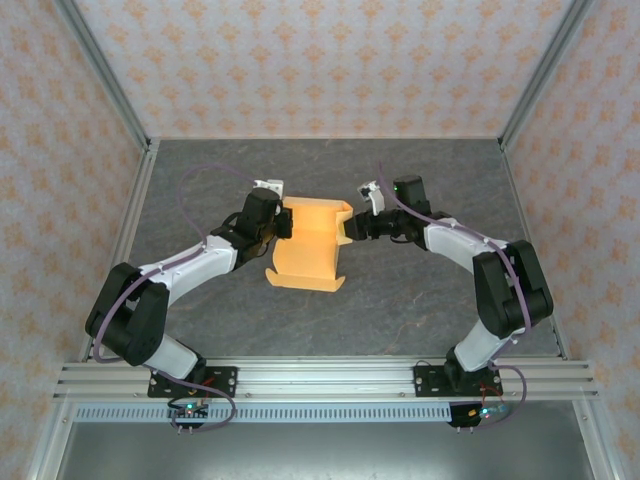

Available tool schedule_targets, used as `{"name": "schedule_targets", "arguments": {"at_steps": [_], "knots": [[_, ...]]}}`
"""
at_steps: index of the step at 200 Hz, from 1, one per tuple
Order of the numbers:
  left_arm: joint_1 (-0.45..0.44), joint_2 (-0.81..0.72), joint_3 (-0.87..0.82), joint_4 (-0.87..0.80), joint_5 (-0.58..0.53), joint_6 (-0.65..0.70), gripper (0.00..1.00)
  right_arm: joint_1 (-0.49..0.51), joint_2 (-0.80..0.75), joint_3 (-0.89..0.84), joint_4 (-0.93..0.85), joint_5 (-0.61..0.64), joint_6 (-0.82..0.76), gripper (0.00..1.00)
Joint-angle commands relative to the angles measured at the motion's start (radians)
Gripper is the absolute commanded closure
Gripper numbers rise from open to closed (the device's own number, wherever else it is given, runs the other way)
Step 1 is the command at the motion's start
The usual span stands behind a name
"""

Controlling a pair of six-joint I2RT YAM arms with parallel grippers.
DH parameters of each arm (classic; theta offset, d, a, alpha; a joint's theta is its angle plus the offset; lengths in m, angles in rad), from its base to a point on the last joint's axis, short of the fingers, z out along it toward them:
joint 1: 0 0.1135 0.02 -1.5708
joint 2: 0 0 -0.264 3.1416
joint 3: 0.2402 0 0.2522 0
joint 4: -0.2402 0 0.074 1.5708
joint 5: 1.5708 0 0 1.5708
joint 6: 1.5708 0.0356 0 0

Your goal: Fold the paper box

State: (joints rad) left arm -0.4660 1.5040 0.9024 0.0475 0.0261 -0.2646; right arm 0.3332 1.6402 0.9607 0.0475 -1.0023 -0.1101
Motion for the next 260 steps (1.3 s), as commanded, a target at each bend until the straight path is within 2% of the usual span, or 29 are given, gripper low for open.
{"name": "schedule_targets", "arguments": {"at_steps": [1,30,55,107,140,167,185,228,243,260], "knots": [[-0.014,-0.021,0.032,0.020,0.049,-0.025,1.00,0.010,-0.028,-0.016,0.082,0.004,0.038,0.55],[-0.020,-0.013,0.026,0.031,0.066,-0.004,1.00,0.013,-0.014,0.000,0.122,0.067,0.106,0.61],[-0.022,-0.005,0.033,0.022,0.065,0.013,1.00,0.033,-0.011,0.005,0.150,0.123,0.163,0.61],[-0.027,-0.005,0.047,0.005,0.063,0.001,1.00,0.091,-0.029,0.009,0.099,0.316,0.171,0.62],[-0.032,-0.005,0.052,-0.002,0.062,-0.007,1.00,0.131,-0.046,-0.001,0.083,0.500,0.176,0.64],[-0.033,-0.004,0.054,-0.004,0.065,-0.013,1.00,0.193,-0.057,0.010,0.043,0.729,0.169,0.65],[-0.035,-0.007,0.055,-0.010,0.062,-0.015,1.00,0.233,-0.053,0.026,0.012,0.876,0.178,0.68],[-0.034,-0.005,0.066,-0.022,0.055,-0.018,1.00,0.310,-0.042,0.059,-0.036,1.132,0.194,0.78],[-0.035,-0.003,0.069,-0.023,0.052,-0.019,1.00,0.334,-0.037,0.075,-0.053,1.179,0.188,0.81],[-0.034,-0.001,0.070,-0.024,0.051,-0.019,1.00,0.340,-0.036,0.084,-0.050,1.151,0.192,0.79]]}}
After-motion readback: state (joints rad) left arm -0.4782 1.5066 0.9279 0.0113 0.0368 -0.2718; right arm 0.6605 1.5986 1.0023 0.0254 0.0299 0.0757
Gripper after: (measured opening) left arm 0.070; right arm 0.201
